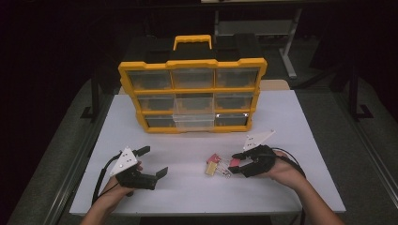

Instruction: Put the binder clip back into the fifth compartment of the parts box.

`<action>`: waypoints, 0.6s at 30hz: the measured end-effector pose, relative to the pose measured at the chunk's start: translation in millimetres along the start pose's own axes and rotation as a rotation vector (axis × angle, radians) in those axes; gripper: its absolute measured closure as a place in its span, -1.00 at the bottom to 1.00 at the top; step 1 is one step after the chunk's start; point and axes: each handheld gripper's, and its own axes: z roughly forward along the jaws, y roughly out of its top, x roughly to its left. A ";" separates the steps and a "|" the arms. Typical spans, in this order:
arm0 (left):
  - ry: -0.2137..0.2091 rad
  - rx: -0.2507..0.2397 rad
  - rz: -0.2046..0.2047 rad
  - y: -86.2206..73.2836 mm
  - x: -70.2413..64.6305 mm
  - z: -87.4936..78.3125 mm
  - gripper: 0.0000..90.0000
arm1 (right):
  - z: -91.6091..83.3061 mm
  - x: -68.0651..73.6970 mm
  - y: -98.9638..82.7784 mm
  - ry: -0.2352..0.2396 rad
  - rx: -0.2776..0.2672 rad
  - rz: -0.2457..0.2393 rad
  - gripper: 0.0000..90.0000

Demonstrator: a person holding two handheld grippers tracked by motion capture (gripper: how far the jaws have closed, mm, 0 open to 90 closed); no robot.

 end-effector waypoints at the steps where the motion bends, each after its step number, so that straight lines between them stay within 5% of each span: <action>1: 0.004 0.000 -0.003 0.1 0.0 0.0 -1.00 | -0.8 -0.2 1.2 0.000 0.001 0.002 0.08; 18: 0.001 -0.004 0.010 0.4 0.0 0.1 -1.00 | -11.6 -4.7 17.3 -0.003 -0.003 -0.005 0.08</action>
